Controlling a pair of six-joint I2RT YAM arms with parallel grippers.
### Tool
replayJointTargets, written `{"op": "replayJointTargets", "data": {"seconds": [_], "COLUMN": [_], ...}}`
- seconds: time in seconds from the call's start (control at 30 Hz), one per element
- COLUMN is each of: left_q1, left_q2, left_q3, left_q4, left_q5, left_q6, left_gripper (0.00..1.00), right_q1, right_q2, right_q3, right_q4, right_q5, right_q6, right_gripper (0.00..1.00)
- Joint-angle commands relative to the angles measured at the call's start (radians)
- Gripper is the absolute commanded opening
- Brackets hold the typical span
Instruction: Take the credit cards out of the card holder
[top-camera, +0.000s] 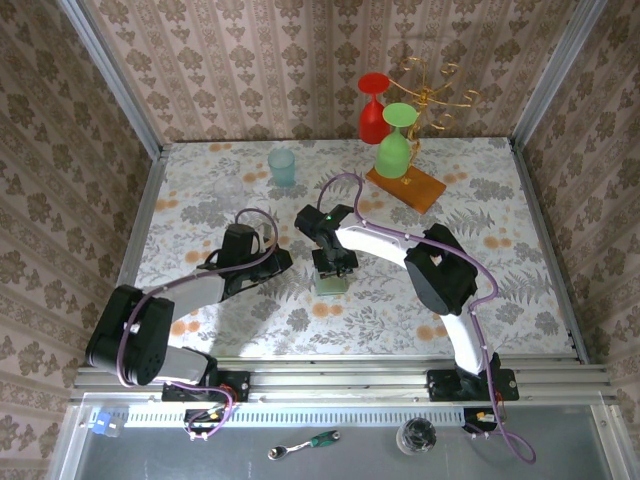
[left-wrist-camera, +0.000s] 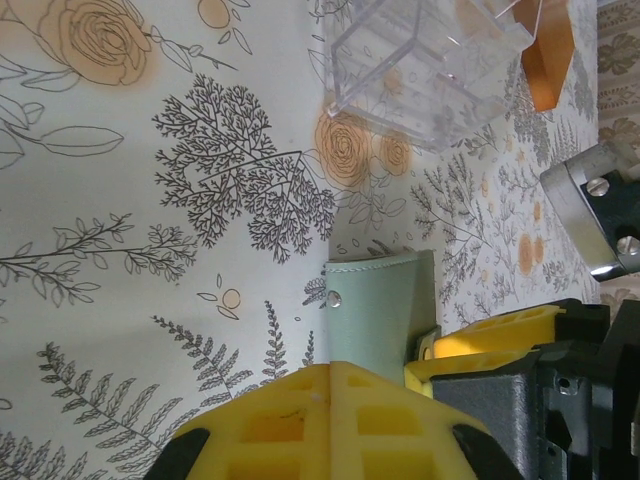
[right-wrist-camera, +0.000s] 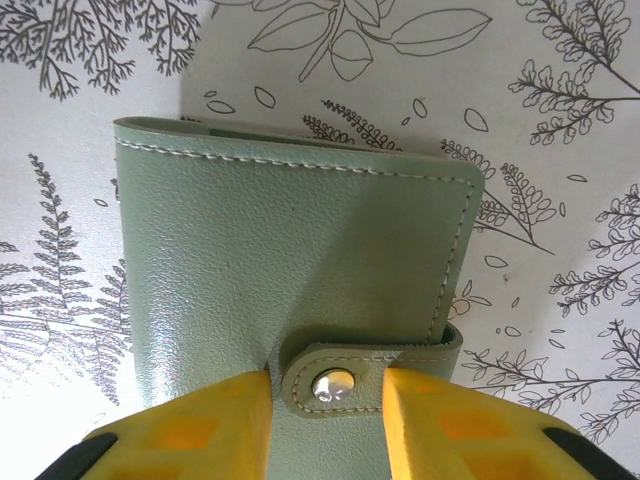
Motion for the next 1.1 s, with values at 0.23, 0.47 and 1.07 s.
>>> {"op": "replayJointTargets", "data": {"seconds": [0.23,0.47,1.07], "left_q1": [0.004,-0.001,-0.137], "left_q2": [0.039,0.058,0.241], "left_q3": [0.005,0.024,0.168], "left_q4": [0.044,0.040,0.011], "left_q5": [0.047,0.060,0.125], "left_q6": [-0.017,-0.020,-0.060], "left_gripper": [0.00,0.00,0.00], "right_q1": [0.002,-0.011,-0.048], "right_q2": [0.042,0.028,-0.050], "right_q3": [0.020,-0.025,-0.147], "right_q4": [-0.021,0.025,0.193], "right_q5": [-0.031,-0.066,-0.195], "right_q6": [0.014,0.023,0.021], "right_gripper": [0.28,0.19,0.00]}}
